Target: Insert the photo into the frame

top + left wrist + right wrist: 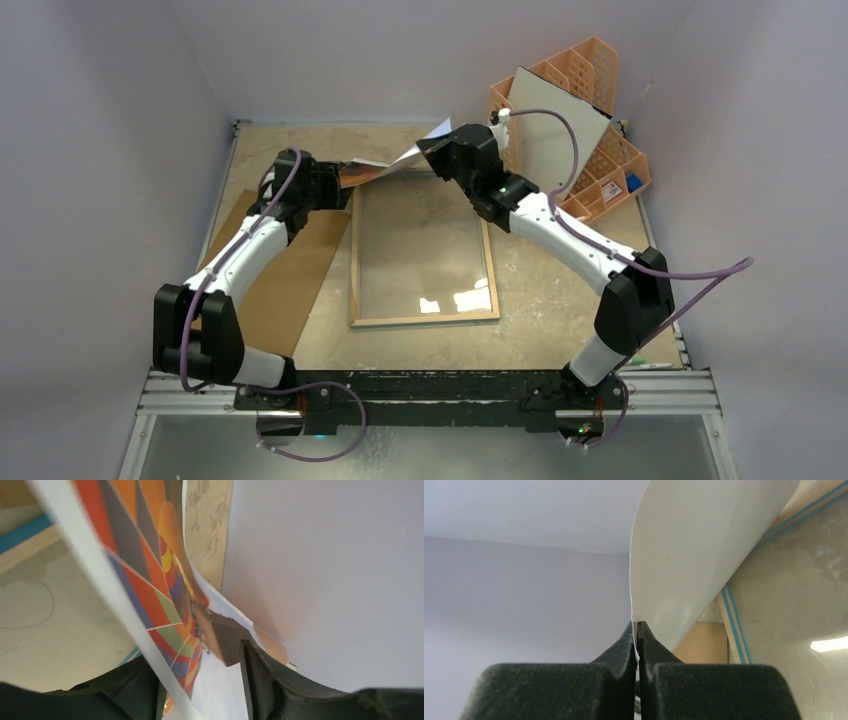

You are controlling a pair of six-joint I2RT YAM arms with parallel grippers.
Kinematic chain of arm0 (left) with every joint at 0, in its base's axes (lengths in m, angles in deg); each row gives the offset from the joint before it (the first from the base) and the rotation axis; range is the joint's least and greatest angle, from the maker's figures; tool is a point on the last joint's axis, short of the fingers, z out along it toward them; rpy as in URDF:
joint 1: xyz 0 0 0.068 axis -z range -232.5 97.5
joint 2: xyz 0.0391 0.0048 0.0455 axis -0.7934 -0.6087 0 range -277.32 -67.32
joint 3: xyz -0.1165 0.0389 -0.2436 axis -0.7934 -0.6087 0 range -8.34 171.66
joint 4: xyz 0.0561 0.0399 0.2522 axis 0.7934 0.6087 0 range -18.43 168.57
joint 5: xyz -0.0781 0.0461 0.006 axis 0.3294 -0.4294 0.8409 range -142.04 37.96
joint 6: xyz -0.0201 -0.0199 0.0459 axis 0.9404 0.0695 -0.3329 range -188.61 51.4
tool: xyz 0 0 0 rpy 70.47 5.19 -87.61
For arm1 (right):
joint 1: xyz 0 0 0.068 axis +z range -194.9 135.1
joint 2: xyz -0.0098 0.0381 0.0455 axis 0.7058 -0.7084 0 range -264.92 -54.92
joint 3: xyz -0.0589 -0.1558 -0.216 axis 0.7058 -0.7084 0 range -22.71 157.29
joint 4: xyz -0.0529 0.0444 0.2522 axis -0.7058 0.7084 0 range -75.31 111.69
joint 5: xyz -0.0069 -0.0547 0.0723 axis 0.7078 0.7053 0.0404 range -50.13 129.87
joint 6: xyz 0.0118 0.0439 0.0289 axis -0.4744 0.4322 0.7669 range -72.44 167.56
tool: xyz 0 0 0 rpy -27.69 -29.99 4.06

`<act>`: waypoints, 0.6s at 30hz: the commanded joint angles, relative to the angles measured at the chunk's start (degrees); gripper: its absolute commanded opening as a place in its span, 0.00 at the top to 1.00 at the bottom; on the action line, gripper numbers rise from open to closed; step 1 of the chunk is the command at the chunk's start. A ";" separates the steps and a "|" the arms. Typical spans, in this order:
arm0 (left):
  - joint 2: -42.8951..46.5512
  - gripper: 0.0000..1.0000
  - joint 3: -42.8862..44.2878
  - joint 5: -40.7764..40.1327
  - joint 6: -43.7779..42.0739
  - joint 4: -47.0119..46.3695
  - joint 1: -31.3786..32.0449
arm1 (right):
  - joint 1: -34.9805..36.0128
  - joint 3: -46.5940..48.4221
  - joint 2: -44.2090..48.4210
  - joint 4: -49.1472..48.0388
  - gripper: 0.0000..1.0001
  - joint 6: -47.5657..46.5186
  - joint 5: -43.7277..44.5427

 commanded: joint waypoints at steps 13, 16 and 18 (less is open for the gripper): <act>0.12 1.00 3.40 -6.21 -0.35 8.46 -1.97 | 0.22 -9.63 6.80 -0.26 0.96 2.91 -9.10; -1.04 1.00 6.51 -7.09 -5.41 10.63 -1.97 | 0.22 -11.63 7.69 -0.67 0.69 1.39 -11.49; -1.67 1.00 8.29 -8.02 -9.97 10.37 -1.97 | 0.22 -12.23 8.02 0.74 0.50 -0.10 -13.31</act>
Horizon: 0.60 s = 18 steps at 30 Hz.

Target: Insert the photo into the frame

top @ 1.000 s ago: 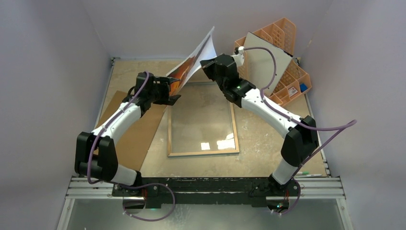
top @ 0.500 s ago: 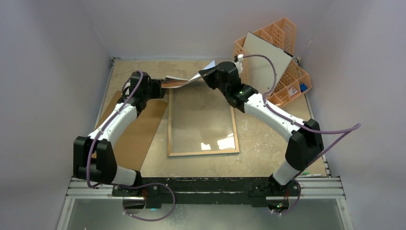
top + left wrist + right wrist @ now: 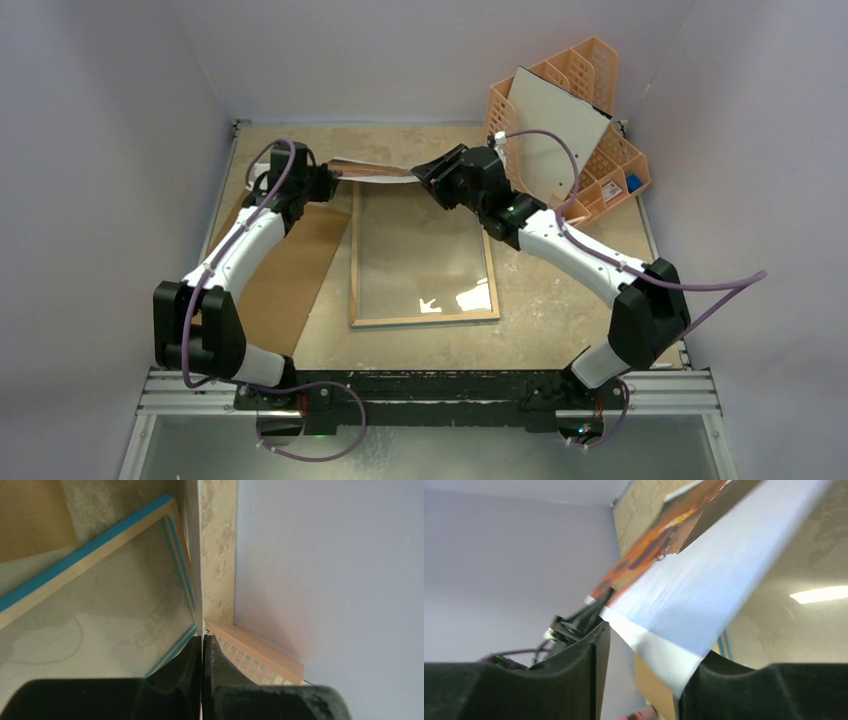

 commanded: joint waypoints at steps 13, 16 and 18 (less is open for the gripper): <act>-5.81 1.00 21.63 -7.69 -30.29 19.31 -0.10 | -0.51 8.99 2.26 7.00 0.17 -45.79 -8.69; -5.60 1.00 22.82 -7.05 -31.48 20.03 0.07 | 1.32 18.15 -2.84 13.72 0.18 -54.66 -10.07; -5.76 1.00 23.90 -6.77 -32.36 20.53 0.17 | 5.60 23.11 -5.58 15.81 0.15 -60.58 -4.97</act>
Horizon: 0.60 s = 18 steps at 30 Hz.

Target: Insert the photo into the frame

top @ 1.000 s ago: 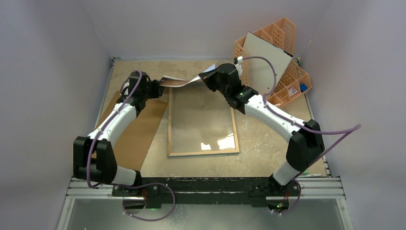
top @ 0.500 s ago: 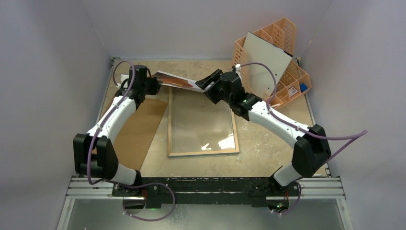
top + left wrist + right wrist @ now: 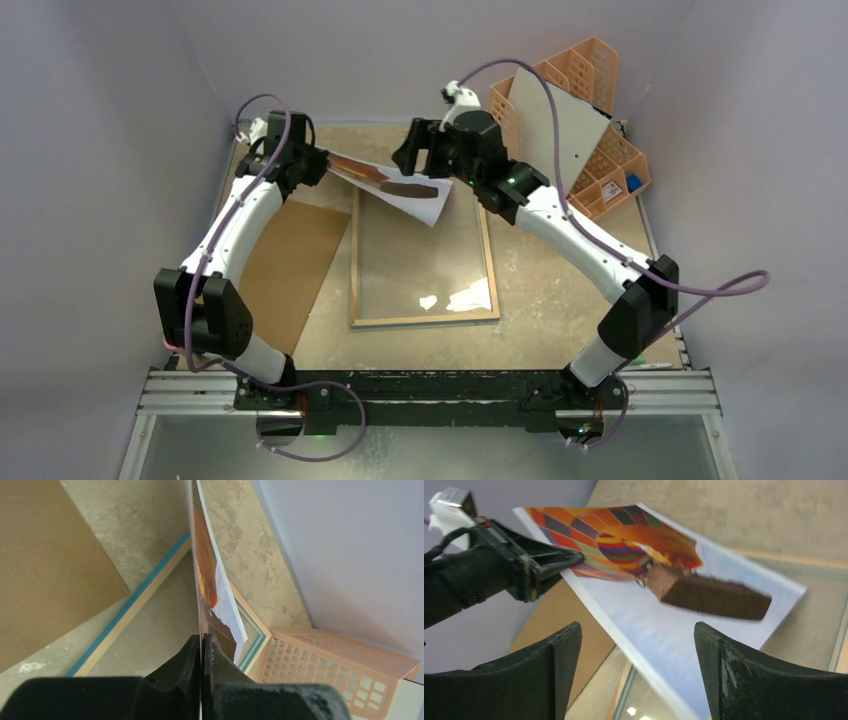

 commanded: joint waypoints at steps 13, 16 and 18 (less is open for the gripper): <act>-0.19 1.00 9.10 1.65 -7.45 5.95 0.10 | 19.24 22.49 -18.68 9.14 0.08 -28.77 17.62; -0.11 1.00 9.07 2.40 -7.32 6.05 0.10 | 19.39 22.82 -19.63 7.89 0.08 -28.08 22.47; -0.04 1.00 8.82 3.06 -7.18 6.05 0.10 | 19.39 22.26 -19.76 6.39 0.09 -28.21 23.94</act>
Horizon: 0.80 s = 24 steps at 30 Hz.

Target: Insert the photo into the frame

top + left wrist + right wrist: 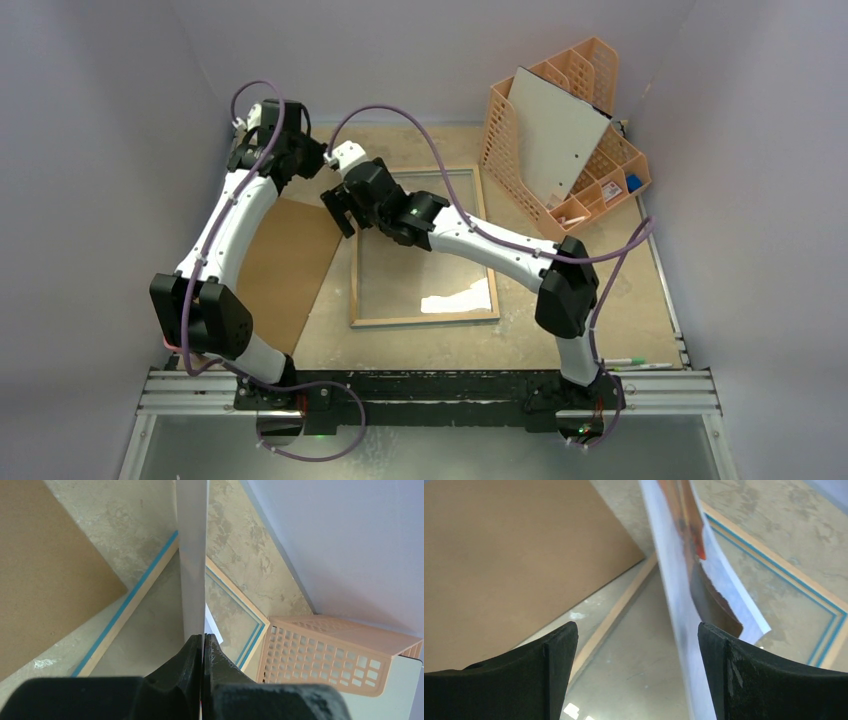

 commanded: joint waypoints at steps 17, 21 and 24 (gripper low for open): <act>2.46 1.00 2.30 4.85 -2.81 1.14 -1.42 | -0.17 4.55 -2.21 -3.79 0.88 -6.48 6.77; 4.01 0.91 2.56 6.98 -3.78 1.07 -2.82 | -0.19 3.01 -0.72 -5.55 1.00 -7.02 6.77; 5.39 0.74 2.56 8.77 -4.96 0.22 -3.86 | -0.21 1.24 1.89 -7.78 1.00 -7.04 6.12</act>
